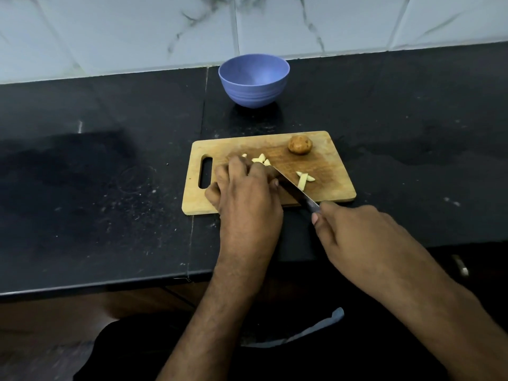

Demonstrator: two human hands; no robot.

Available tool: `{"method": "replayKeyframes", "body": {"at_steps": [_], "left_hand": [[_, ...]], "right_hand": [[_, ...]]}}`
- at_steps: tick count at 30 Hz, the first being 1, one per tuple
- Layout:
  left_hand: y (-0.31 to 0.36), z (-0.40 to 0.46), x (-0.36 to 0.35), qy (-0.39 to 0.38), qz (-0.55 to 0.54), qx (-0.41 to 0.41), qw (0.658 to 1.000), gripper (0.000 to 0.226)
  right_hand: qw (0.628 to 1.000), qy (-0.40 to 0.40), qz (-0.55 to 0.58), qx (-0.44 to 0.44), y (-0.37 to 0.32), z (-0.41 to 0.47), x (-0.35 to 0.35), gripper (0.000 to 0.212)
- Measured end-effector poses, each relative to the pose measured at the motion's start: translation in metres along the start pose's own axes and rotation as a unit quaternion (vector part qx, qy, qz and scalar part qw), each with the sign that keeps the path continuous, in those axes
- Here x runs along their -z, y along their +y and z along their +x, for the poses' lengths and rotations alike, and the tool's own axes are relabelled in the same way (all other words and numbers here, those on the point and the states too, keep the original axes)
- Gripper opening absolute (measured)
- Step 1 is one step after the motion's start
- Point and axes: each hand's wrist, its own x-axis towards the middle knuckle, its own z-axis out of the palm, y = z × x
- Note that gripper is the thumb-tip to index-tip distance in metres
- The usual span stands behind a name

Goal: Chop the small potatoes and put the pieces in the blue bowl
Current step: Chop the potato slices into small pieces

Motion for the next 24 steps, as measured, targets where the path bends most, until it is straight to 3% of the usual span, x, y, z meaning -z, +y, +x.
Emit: {"method": "replayKeyframes", "body": {"at_steps": [4, 9, 12, 15, 20, 24], "left_hand": [[-0.003, 0.001, 0.006, 0.022, -0.062, 0.038, 0.997, 0.012], [-0.001, 0.002, 0.007, 0.056, -0.095, 0.027, 0.993, 0.025], [0.0, 0.0, 0.006, 0.058, -0.091, 0.005, 0.994, 0.024], [0.002, 0.0, 0.005, 0.046, -0.051, -0.034, 0.997, 0.008], [0.011, -0.003, -0.001, -0.011, 0.03, -0.136, 0.99, 0.027], [0.011, 0.0, -0.004, -0.011, 0.027, -0.136, 0.99, 0.022]], "right_hand": [[0.999, 0.027, 0.029, -0.003, 0.007, -0.001, 0.005, 0.037], [0.997, 0.019, 0.073, -0.007, 0.014, 0.0, 0.007, 0.041], [0.991, 0.018, 0.133, -0.026, 0.02, 0.001, 0.006, 0.042], [0.986, 0.028, 0.157, -0.048, 0.027, 0.002, 0.009, 0.041], [0.984, 0.036, 0.161, -0.062, 0.036, 0.0, 0.01, 0.04], [0.987, 0.039, 0.142, -0.063, 0.036, 0.0, 0.008, 0.041]]}}
